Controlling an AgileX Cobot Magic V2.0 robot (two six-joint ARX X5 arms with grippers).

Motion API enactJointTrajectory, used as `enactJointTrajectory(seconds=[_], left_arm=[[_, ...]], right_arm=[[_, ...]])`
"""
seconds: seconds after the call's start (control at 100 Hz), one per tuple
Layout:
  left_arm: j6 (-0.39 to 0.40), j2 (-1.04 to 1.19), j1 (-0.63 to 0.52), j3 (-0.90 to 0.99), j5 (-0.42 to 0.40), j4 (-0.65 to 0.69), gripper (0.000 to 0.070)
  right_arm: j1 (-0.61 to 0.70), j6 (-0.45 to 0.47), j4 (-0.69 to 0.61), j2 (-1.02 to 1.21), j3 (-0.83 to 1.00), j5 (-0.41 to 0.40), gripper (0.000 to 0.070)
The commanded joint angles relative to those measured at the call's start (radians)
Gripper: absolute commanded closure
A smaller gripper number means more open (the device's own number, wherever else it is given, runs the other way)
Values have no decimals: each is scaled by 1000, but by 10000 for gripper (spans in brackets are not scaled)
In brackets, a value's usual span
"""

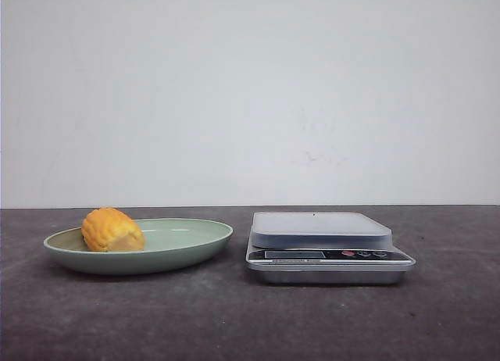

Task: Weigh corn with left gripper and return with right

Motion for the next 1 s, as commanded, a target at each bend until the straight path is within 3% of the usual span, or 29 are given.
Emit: enactJointTrajectory(seconds=[0.0,0.04,0.08,0.14,0.16,0.36,0.99], left_arm=[[3,-3,-1,-7,8,30,303],[3,-3,-1,-21,10,44,390],[3,-3,-1,-33,13,57,503],[3,-3,-1,-47,15,78,694],[3,-3,-1,-50,16,85,700],[6,-3,-1,-56,16,123,697],[5,-3,-1,-55,16,119,697]], right_arm=[[-7,17,15,-34,-47,-6,186],[-12,16,24,-58,-85,-15,228],[-18,7,40,-78,-123,-27,332],[-25,-1,64,-104,-172,-37,601],[-28,-2,75,-111,-190,-41,700],[-32,1,131,-129,-260,-51,688],[-32,8,131,-129,-262,-47,688]])
